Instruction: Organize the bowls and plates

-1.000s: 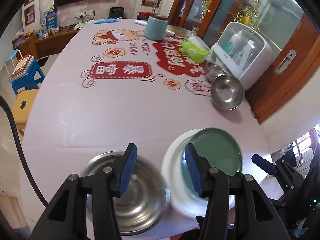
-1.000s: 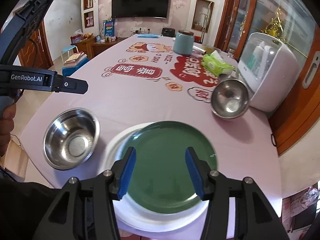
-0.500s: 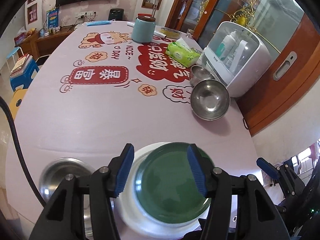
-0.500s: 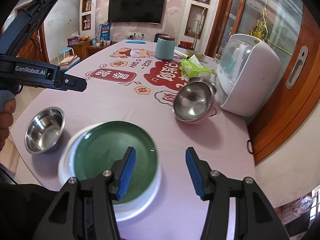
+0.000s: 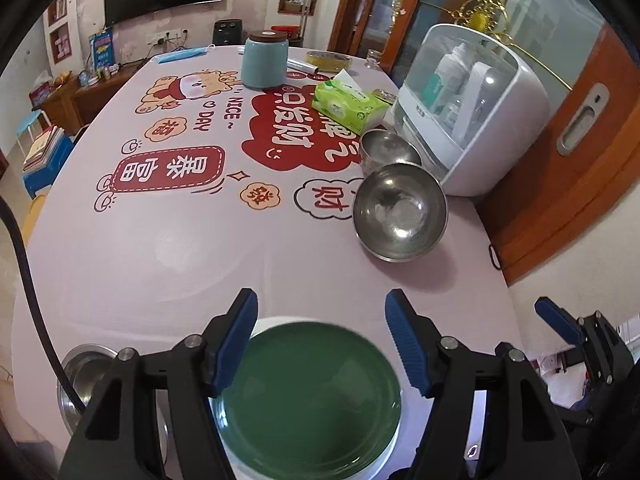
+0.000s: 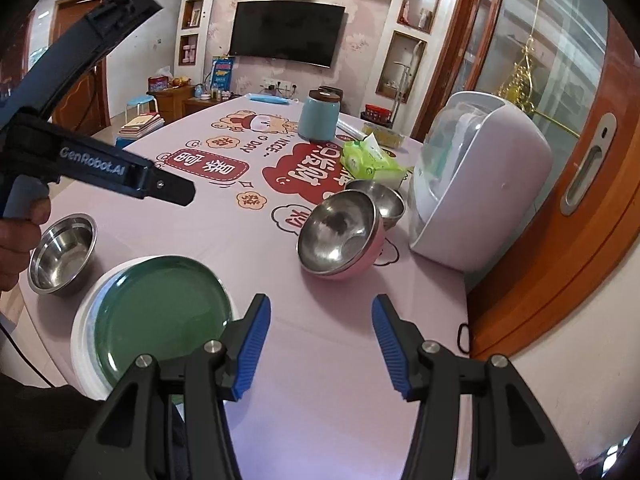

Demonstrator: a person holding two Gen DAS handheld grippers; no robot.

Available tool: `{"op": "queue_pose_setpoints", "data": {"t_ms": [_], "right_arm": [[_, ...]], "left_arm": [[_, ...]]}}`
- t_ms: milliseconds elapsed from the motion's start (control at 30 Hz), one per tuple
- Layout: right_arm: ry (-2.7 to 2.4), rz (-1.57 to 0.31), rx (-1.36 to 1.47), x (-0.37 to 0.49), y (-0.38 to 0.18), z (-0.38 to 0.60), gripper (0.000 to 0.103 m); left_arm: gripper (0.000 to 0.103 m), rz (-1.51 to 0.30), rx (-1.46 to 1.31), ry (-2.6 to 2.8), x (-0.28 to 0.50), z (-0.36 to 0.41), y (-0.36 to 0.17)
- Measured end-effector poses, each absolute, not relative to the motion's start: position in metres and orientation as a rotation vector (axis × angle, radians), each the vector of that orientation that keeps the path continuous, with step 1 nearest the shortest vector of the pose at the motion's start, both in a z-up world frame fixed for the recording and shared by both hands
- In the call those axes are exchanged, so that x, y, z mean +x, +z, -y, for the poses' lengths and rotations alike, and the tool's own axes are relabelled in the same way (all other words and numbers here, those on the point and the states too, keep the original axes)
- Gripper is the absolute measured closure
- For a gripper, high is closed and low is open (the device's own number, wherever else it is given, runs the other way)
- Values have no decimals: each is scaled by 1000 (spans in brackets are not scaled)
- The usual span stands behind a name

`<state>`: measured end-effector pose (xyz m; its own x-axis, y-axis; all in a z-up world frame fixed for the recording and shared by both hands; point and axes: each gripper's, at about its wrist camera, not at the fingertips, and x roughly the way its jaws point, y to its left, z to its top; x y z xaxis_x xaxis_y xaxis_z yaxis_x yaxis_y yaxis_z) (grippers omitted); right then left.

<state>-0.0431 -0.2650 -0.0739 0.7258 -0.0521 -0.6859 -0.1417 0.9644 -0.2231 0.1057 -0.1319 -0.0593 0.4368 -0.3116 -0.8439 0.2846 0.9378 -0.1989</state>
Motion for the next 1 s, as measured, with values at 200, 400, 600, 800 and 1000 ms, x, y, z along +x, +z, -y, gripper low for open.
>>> {"op": "queue_pose_setpoints", "data": {"t_ms": [200, 400, 600, 800, 1000], "right_arm": [[69, -747, -262, -27, -72, 274, 50], [61, -766, -217, -9, -77, 289, 50], [49, -802, -134, 12, -88, 307, 50], [78, -806, -95, 28, -97, 314, 50], [123, -827, -72, 39, -109, 317, 50]], "left_arm": [[38, -1062, -77, -354, 127, 142, -56], [37, -1083, -81, -328, 146, 151, -61], [37, -1106, -79, -325, 160, 161, -70], [37, -1152, -68, -329, 178, 176, -90], [37, -1219, -59, -348, 194, 194, -119]]}}
